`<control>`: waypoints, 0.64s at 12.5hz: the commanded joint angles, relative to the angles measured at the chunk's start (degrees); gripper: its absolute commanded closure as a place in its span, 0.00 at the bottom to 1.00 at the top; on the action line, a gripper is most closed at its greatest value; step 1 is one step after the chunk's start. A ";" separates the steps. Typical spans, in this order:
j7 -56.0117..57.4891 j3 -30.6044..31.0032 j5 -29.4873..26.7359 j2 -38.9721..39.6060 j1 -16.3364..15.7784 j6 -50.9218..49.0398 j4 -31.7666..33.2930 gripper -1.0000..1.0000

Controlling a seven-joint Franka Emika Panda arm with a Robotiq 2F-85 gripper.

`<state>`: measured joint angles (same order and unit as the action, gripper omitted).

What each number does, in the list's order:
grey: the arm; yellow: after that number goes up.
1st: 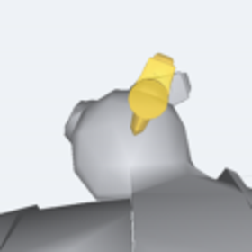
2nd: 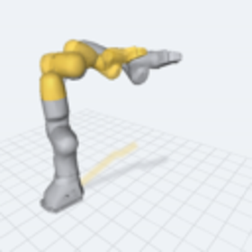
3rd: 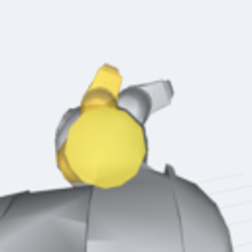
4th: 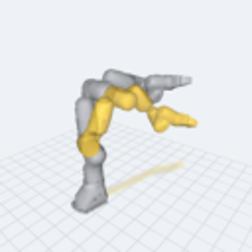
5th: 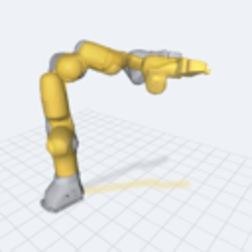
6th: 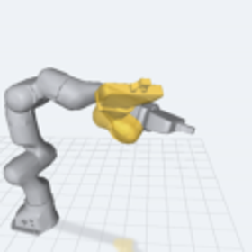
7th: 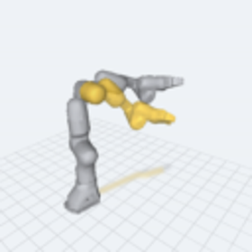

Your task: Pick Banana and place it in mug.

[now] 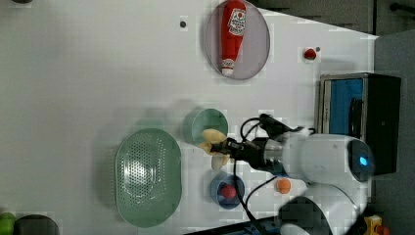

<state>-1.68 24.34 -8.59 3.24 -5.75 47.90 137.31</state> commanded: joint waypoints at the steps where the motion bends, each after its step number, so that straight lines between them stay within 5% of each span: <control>1: -7.66 -2.16 3.87 0.28 1.20 1.63 -1.08 0.70; 7: -9.99 -2.80 5.36 2.06 1.24 3.79 -0.77 0.01; 8: -9.99 -3.02 5.15 1.80 1.26 4.22 -1.24 0.00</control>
<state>-9.38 20.79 -4.13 6.45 -3.35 52.76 137.64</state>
